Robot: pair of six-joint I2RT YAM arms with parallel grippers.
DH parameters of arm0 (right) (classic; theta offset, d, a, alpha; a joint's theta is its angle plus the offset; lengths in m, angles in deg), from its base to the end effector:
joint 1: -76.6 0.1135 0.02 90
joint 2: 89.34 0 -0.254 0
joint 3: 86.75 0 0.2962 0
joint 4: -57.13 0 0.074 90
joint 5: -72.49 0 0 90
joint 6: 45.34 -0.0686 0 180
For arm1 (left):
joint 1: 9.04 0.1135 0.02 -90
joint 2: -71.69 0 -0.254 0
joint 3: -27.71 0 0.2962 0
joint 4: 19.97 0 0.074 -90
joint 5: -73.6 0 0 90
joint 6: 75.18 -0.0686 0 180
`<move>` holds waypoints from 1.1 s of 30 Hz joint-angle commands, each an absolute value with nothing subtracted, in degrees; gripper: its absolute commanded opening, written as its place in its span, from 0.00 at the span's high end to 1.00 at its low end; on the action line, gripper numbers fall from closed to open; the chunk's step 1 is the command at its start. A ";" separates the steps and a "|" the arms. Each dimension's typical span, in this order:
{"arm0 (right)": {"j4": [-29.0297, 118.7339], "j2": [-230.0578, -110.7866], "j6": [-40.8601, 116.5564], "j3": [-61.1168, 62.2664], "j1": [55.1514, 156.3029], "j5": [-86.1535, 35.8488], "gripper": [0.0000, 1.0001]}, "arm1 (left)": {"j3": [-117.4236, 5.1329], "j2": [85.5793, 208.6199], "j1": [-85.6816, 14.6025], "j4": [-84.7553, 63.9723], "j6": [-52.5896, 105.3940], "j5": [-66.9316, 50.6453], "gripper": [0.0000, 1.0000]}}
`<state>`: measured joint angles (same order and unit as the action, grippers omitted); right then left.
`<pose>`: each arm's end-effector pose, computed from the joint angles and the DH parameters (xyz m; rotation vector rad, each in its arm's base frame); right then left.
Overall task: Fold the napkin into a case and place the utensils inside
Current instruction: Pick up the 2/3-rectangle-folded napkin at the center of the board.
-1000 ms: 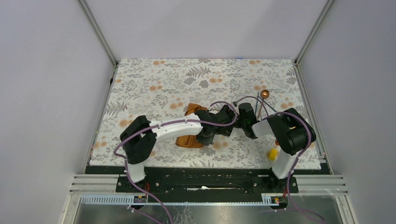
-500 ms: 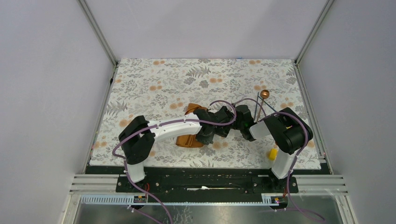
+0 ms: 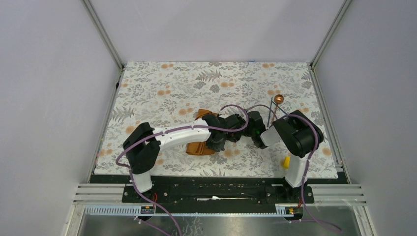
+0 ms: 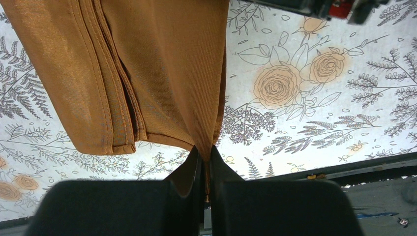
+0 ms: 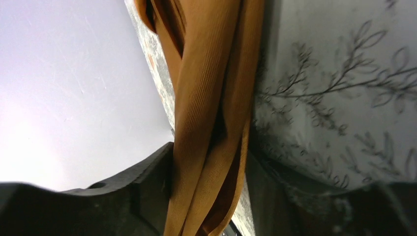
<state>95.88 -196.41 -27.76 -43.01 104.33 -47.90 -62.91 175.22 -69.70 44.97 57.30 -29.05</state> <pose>0.2924 0.1929 0.0362 0.5061 2.2925 1.5422 0.2080 -0.3394 0.1565 0.4152 2.8072 -0.0411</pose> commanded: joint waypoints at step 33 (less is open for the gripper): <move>80.03 -200.09 -5.64 -29.94 99.01 -52.60 1.00 | -64.11 168.16 -67.48 35.00 54.30 -12.70 0.44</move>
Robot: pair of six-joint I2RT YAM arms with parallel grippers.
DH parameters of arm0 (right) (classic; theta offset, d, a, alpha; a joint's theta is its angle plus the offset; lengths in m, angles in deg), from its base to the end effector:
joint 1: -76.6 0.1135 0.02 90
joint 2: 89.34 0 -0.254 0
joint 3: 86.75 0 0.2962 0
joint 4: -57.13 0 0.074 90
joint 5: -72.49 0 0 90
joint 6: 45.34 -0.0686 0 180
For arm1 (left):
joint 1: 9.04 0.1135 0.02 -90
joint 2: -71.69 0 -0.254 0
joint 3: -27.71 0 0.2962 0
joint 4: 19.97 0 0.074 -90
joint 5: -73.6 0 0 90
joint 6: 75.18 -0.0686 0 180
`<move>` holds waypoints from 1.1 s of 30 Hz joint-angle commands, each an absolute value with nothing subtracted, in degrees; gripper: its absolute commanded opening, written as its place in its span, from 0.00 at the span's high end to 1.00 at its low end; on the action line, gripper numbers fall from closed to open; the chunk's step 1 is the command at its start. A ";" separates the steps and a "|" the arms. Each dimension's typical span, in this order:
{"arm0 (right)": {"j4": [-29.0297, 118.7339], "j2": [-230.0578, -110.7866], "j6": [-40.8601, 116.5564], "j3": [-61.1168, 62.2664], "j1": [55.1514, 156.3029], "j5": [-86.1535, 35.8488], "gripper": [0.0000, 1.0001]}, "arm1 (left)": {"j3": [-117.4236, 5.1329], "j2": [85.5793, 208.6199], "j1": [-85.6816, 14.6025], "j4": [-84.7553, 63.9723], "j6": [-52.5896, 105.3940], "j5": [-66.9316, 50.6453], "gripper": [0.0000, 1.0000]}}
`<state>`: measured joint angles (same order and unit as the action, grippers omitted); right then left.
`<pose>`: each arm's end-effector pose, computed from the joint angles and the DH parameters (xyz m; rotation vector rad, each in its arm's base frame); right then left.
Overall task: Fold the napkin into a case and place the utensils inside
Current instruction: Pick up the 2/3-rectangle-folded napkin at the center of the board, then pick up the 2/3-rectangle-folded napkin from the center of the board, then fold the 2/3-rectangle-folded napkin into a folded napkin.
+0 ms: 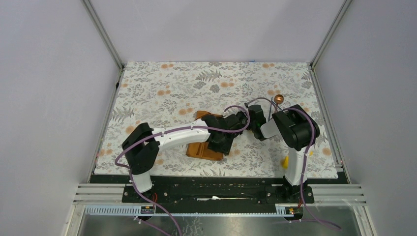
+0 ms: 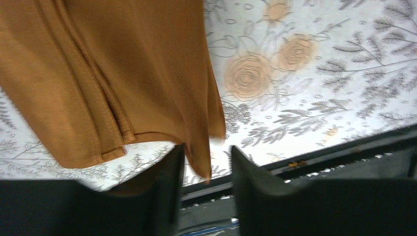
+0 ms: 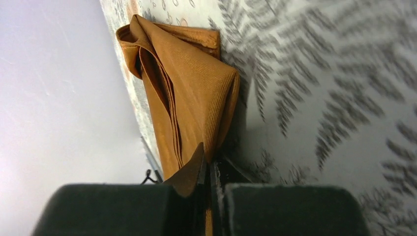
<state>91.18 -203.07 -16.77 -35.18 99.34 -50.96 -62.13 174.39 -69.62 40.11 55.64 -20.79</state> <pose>0.3324 0.1803 0.0223 0.3703 2.3034 1.4346 0.2042 -0.3514 0.1592 0.4783 2.8425 -0.2646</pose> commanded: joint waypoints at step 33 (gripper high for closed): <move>31.53 -193.96 14.24 -7.17 105.89 -22.68 1.00 | -37.10 178.75 -39.12 -11.10 69.09 -0.97 0.99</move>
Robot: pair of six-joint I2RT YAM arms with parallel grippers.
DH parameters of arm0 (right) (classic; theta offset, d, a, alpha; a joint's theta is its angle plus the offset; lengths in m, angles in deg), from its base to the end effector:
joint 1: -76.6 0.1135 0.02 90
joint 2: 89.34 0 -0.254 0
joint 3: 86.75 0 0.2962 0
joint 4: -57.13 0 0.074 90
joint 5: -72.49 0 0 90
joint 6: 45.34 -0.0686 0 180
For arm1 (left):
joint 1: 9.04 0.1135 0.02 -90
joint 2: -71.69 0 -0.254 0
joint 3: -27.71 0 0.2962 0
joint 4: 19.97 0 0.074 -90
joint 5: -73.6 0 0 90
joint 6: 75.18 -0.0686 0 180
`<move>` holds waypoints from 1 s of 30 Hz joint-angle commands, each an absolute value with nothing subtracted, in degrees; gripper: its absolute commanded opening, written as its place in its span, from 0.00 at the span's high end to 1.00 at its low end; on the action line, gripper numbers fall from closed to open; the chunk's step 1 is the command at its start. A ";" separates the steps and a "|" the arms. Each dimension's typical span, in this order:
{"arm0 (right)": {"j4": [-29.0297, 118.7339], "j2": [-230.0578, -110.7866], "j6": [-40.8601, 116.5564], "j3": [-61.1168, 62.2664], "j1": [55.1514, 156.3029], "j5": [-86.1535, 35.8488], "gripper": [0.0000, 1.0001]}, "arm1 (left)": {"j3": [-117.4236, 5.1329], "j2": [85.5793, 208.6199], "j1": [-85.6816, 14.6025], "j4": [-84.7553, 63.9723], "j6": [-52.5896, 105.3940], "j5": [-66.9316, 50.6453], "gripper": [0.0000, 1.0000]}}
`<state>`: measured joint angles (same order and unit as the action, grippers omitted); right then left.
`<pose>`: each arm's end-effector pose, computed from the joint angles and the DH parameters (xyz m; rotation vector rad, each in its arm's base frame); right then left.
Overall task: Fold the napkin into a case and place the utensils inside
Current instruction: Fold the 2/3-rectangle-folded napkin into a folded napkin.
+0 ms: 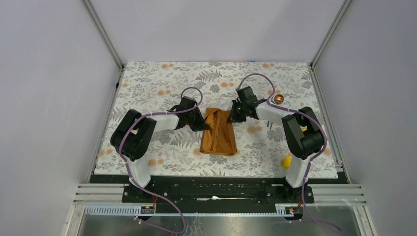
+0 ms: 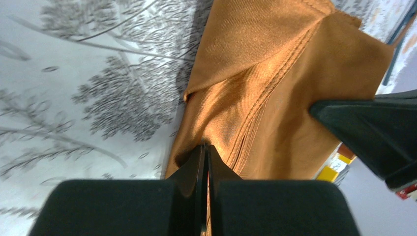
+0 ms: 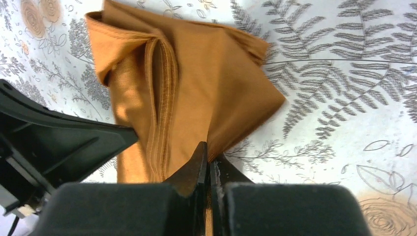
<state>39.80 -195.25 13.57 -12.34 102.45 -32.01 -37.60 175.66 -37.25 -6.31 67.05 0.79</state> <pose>0.3836 0.2050 0.0973 -0.0051 2.5310 0.7353 0.3411 -0.2060 0.0645 -0.4232 2.6548 -0.9014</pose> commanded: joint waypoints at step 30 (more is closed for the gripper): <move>7.43 -204.94 5.08 17.86 118.49 2.38 1.00 | -34.16 170.59 -31.74 -16.79 71.42 11.29 0.83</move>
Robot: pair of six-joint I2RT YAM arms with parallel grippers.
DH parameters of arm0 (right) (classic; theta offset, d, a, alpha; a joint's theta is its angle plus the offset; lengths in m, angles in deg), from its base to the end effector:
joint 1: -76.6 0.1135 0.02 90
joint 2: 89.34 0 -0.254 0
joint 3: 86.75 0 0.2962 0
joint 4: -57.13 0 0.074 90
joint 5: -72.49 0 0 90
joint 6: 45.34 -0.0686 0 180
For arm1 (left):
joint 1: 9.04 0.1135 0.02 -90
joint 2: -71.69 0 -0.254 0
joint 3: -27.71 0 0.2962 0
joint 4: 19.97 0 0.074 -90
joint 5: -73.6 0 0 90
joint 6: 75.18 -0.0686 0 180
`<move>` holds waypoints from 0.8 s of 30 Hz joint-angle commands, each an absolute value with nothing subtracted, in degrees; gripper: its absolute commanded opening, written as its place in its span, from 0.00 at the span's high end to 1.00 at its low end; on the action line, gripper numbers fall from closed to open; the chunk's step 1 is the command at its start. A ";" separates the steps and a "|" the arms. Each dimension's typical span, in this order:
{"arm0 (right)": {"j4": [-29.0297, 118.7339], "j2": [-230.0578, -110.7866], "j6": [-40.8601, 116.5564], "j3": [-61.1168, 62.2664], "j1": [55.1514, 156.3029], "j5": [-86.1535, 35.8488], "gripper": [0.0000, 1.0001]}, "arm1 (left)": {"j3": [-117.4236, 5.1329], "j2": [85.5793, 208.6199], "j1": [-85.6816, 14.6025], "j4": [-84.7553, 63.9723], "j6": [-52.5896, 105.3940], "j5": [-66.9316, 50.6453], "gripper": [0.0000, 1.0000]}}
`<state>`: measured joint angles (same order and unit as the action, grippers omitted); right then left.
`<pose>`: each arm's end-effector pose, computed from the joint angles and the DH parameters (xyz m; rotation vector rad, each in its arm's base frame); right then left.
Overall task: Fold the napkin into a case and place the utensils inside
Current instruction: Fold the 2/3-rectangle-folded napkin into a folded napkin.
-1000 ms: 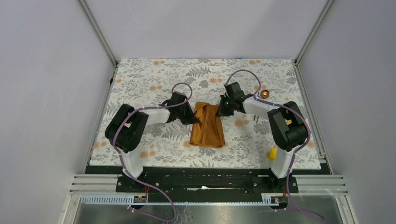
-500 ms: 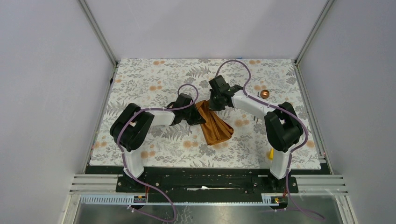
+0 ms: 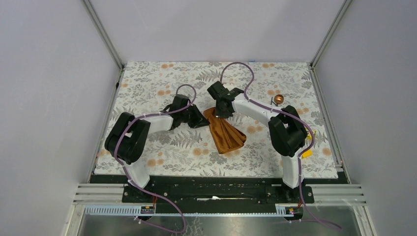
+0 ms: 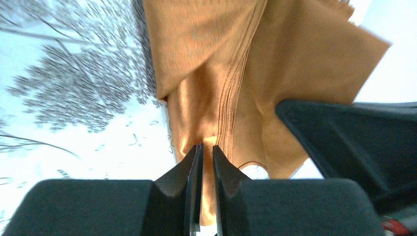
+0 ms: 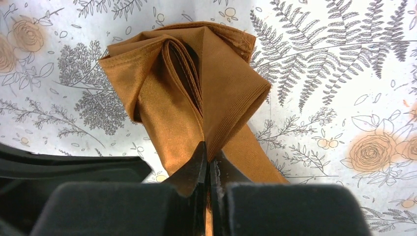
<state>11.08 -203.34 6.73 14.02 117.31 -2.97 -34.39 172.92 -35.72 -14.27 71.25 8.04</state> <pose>0.3776 0.3022 0.1571 0.0276 2.5654 0.1932 0.3411 -0.2032 0.0795 -0.4395 2.5638 -1.1347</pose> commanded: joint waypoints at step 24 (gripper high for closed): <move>-7.03 -222.38 -7.13 38.28 127.63 19.17 1.00 | -29.02 182.06 -29.53 -27.65 76.68 10.47 0.94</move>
<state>-3.92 -220.78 -3.13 35.57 126.45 14.59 -32.42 181.45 -29.77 -26.75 77.26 11.85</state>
